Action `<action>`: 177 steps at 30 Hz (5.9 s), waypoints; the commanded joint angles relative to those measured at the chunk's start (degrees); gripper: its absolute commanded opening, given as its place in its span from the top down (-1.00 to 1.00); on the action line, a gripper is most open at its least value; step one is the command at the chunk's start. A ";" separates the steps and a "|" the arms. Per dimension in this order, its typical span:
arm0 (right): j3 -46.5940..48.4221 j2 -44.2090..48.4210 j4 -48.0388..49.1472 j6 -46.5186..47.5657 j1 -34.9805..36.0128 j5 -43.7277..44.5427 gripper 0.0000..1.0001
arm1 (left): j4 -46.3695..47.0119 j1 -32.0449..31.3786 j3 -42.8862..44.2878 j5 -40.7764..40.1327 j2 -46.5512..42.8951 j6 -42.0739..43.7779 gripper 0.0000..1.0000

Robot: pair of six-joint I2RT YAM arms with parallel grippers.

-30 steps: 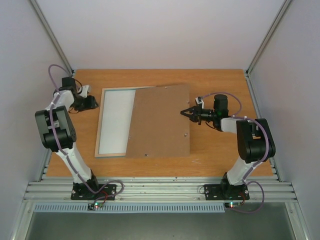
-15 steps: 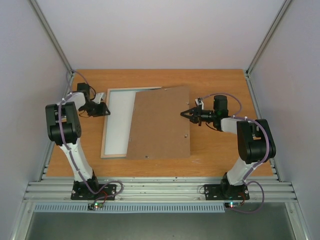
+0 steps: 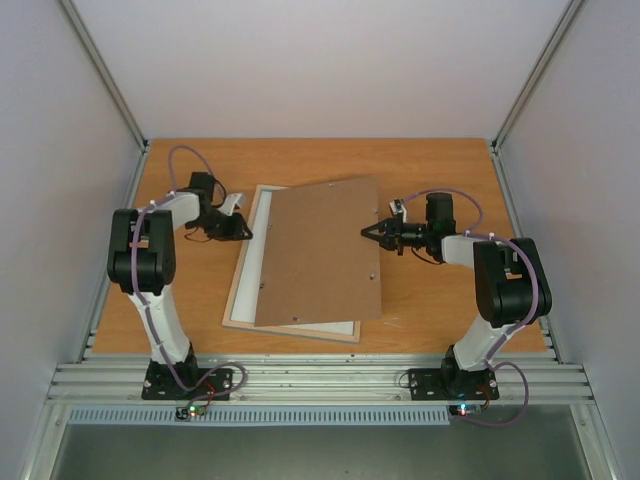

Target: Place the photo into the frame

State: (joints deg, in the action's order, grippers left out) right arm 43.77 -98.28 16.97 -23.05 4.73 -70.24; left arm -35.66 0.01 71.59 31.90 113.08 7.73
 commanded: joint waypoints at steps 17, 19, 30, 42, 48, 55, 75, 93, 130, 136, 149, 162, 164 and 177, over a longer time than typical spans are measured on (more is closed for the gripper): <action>-1.94 -0.13 -1.29 1.20 0.40 6.03 0.98 | 4.96 4.50 -8.65 5.65 -7.17 -11.72 0.31; -2.93 -0.10 -0.70 -0.05 0.90 6.40 0.98 | 5.62 6.33 -9.77 6.29 -7.95 -12.58 0.26; -3.21 -4.62 -0.25 -1.27 4.00 14.63 0.98 | 5.28 7.37 -13.85 9.08 -9.00 -12.19 0.33; 4.06 -11.26 5.84 -7.79 3.97 19.69 0.98 | 10.26 5.46 -18.73 17.62 -6.14 -16.18 0.61; -1.17 -4.81 0.20 -7.40 3.97 18.02 0.98 | 14.58 4.92 -20.88 16.89 -7.00 -19.47 0.67; -2.27 -2.00 -4.78 -9.53 3.88 15.19 0.98 | 15.39 4.89 -21.15 13.92 -6.55 -21.08 0.72; -4.14 1.97 -4.88 -0.39 2.23 21.34 0.98 | 13.43 4.88 -20.52 12.88 -7.05 -19.35 0.73; 8.65 -11.06 -2.34 -0.08 -2.88 15.82 0.98 | 25.24 -5.37 -25.00 22.67 -5.18 -27.62 0.59; -0.51 1.69 -12.63 12.18 -4.73 16.53 0.98 | 27.02 -3.83 -25.53 18.22 -3.52 -28.82 0.56; -1.68 -1.72 -6.32 10.73 -2.40 18.69 0.98 | 26.78 -4.65 -25.49 18.11 -3.64 -28.66 0.57; -0.38 -1.02 -0.29 5.46 -2.55 13.07 0.98 | 25.35 -4.76 -24.62 16.96 -2.50 -27.33 0.58; 3.14 -1.46 -5.31 8.37 -3.88 12.94 0.98 | 24.73 -4.67 -24.46 16.66 -2.69 -26.91 0.58; 2.90 -0.76 -5.06 8.98 -3.89 12.66 0.98 | 24.78 -4.67 -24.47 16.68 -2.65 -26.89 0.58; 3.00 1.90 -7.70 8.59 -6.67 9.80 0.98 | 24.44 -4.58 -24.04 16.60 -1.88 -26.89 0.58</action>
State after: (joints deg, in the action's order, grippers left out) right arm 45.76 -97.10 9.56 -15.14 -1.30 -61.58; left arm -8.19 -3.99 48.16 54.76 108.33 -20.53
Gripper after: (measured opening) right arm 0.027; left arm 0.209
